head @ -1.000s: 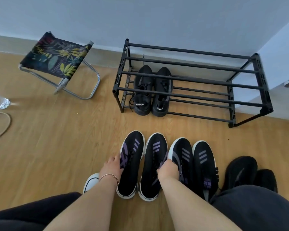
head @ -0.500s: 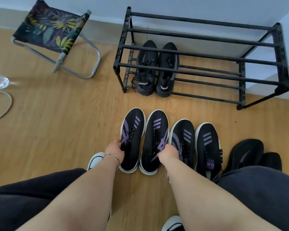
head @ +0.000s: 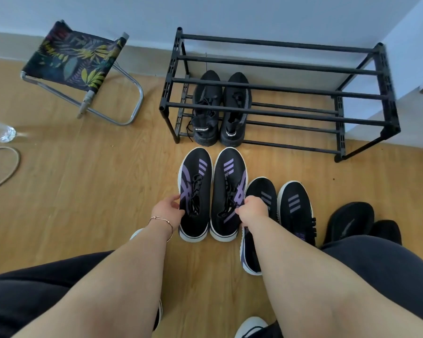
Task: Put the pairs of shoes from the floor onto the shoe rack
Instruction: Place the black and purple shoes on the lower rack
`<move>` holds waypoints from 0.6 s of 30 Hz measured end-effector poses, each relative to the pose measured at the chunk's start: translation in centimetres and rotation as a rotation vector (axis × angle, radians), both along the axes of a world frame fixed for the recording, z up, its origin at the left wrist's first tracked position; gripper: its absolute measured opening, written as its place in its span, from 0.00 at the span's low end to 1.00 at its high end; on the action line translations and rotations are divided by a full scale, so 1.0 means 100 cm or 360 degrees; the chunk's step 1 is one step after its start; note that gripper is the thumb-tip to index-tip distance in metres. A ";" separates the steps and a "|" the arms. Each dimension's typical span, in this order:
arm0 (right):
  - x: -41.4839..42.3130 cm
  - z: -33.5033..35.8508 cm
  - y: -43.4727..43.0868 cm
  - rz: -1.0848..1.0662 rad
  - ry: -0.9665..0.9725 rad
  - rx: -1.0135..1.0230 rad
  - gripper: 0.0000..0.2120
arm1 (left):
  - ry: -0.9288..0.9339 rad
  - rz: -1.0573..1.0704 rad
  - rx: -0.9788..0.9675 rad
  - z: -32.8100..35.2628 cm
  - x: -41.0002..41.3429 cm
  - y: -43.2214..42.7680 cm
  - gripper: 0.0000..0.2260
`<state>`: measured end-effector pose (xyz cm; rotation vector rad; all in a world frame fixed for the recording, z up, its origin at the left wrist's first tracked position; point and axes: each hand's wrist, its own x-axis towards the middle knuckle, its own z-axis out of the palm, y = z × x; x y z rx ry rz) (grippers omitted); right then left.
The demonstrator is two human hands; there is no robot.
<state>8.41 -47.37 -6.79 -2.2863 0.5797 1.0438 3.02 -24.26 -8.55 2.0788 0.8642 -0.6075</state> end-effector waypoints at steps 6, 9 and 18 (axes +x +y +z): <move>0.028 0.015 -0.029 -0.0298 0.0114 0.0162 0.08 | -0.0039 -0.0090 -0.0027 0.014 0.022 -0.023 0.24; 0.035 0.020 -0.049 -0.0314 0.0210 0.0204 0.12 | -0.0026 -0.0060 -0.0090 0.016 0.026 -0.038 0.24; 0.041 0.022 -0.109 -0.0492 0.0343 0.0316 0.18 | 0.0016 -0.0002 -0.0300 0.017 0.036 -0.083 0.25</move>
